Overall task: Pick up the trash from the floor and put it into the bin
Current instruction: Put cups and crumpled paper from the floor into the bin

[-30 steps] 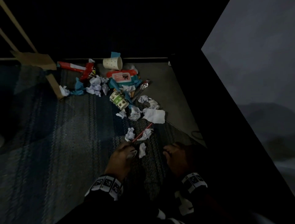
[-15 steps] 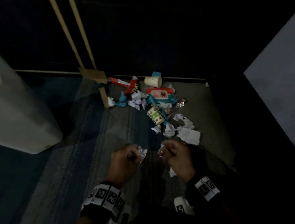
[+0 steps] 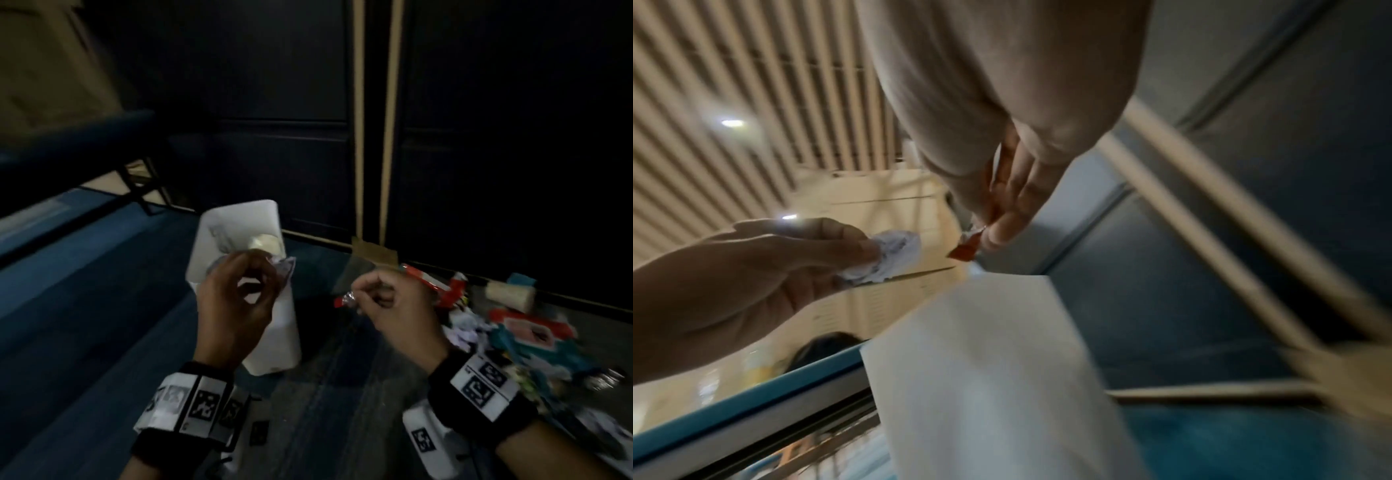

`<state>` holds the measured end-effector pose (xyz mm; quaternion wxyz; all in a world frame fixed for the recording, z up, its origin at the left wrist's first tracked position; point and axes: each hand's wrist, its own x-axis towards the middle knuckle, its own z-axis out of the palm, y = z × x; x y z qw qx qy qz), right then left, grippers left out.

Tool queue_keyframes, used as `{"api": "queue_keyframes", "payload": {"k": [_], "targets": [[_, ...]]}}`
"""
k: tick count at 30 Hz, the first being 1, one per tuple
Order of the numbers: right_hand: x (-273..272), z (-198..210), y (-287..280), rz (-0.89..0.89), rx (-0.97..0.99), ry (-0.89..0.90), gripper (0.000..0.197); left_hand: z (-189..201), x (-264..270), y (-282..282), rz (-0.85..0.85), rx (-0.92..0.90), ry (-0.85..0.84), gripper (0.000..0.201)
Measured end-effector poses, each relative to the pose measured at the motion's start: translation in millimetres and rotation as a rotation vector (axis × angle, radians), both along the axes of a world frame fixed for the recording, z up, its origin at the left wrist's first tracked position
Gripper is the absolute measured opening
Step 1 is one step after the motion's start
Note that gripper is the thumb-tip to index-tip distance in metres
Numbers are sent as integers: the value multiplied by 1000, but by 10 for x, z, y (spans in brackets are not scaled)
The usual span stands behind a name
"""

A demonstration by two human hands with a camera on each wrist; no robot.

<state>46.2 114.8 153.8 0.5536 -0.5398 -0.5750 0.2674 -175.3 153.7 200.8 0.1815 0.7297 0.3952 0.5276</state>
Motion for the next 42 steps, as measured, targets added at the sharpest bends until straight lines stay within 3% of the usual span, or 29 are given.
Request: {"api": "queue_keyframes", "payload": {"k": [3,6,13,16,19,23,28,31,38,42], "targets": [[-372,312,519,32,133,-94,11,231,-362,257,176,121,42,13],[-731,544,905,49,258,-222,10,284,-619,578,330,124,140,13],[-981,543,1257,131,91,-656,23,177,-592,1048,351,-51,271,8],[-837,501,1171,96,110,-619,21,162,-532,1104,272,-149,238,18],[-593,417,997,49,145,-547,14,141,-448,995,276,-72,276,21],[-190,212,624,7,151,-495,11,77,-156,636,157,57,301,9],[359,-182,-54,-89,55,-473,13,-186,522,84,-110,51,352,6],[707,-547,-673,-147,-120,-472,13,-630,1032,-287,-282,-12,470,6],[1489,-1511,-2296,-379,-614,-422,13,-1795,1897,-1341,-710,-418,778,17],[1481,-1788,-2998,-422,-746,-414,13,-2165,2128,-1852,-722,-422,893,25]]}}
